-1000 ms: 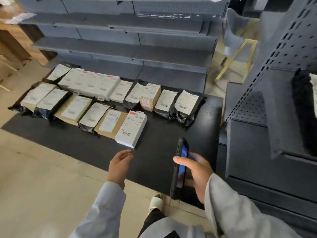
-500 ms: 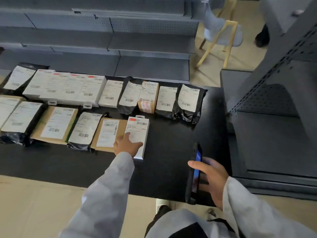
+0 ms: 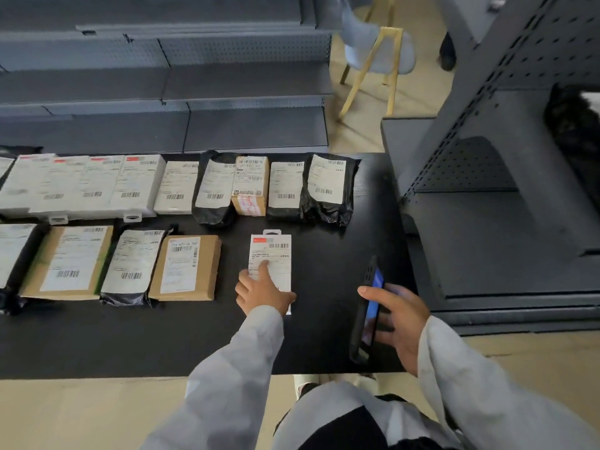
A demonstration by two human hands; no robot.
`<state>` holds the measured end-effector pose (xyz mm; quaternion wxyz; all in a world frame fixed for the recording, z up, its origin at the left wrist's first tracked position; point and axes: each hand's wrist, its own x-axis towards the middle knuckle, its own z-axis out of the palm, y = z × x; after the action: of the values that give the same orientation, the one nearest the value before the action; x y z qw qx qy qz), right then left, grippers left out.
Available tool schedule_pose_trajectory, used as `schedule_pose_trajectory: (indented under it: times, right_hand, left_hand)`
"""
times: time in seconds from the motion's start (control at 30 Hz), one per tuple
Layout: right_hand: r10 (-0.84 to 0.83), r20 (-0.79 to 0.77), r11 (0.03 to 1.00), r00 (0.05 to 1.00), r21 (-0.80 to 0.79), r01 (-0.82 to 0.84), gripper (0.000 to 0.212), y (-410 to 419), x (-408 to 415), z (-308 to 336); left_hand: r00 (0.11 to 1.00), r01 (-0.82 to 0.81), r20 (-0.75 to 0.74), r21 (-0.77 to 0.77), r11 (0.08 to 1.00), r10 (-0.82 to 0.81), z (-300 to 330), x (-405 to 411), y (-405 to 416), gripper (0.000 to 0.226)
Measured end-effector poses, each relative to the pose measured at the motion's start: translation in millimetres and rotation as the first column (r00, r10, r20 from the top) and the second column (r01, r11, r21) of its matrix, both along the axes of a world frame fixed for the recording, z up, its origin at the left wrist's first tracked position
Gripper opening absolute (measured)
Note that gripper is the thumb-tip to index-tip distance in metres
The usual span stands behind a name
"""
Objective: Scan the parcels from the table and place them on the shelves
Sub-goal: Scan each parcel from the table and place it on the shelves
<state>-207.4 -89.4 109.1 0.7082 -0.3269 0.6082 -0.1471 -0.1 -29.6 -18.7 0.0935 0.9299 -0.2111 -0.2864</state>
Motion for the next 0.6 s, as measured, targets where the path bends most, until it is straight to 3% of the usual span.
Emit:
schedule_pose_trajectory:
  times: [0.17,0.33,0.47,0.6]
  right_hand:
    - [-0.025,0.013,1.0,1.0,0.013,0.025,0.046,-10.8,-6.9,1.4]
    - [-0.007,0.097,0.998,0.995,0.065,0.001,0.04,-19.7,-29.8,7.7]
    - [-0.012,0.123,0.985,0.992,0.17,-0.009,0.034,-23.2,-48.2,-4.9]
    - [0.007,0.096,0.952,0.995,0.305,-0.036,0.047,-16.9,-56.7,-31.0]
  left_hand:
    - [0.983,0.128,-0.129,-0.028,0.991,-0.131,-0.1,-49.2,1.2,0.088]
    - [0.97,0.151,-0.184,-0.056,0.987,-0.159,12.0,-75.3,14.6,0.083]
    - [0.955,0.069,-0.283,-0.09,0.994,-0.092,21.0,-72.3,31.3,0.071]
    - [0.93,-0.1,-0.365,-0.133,0.986,0.045,25.2,-61.7,60.5,0.041]
